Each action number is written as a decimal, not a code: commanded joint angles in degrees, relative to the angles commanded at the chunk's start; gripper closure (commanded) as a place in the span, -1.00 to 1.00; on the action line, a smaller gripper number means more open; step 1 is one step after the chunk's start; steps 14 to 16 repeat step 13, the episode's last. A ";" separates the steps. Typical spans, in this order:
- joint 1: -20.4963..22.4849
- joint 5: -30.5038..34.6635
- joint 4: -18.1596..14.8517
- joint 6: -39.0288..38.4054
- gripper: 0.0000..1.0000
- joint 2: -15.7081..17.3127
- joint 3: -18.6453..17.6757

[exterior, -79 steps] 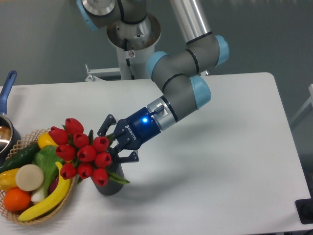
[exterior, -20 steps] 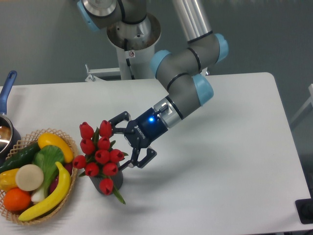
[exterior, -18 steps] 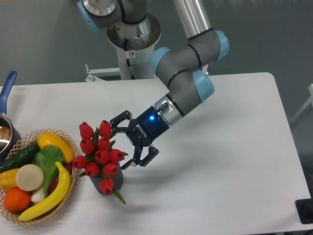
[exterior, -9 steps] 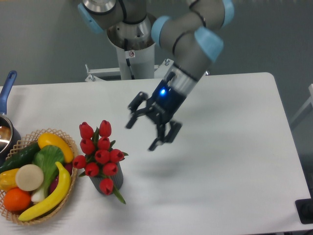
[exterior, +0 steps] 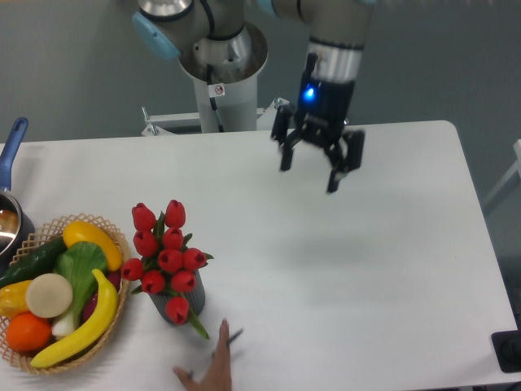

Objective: Insert the flowers into the vase

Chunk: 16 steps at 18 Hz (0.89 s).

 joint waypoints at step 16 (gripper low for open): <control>7.65 6.95 -16.63 26.65 -1.00 2.82 3.78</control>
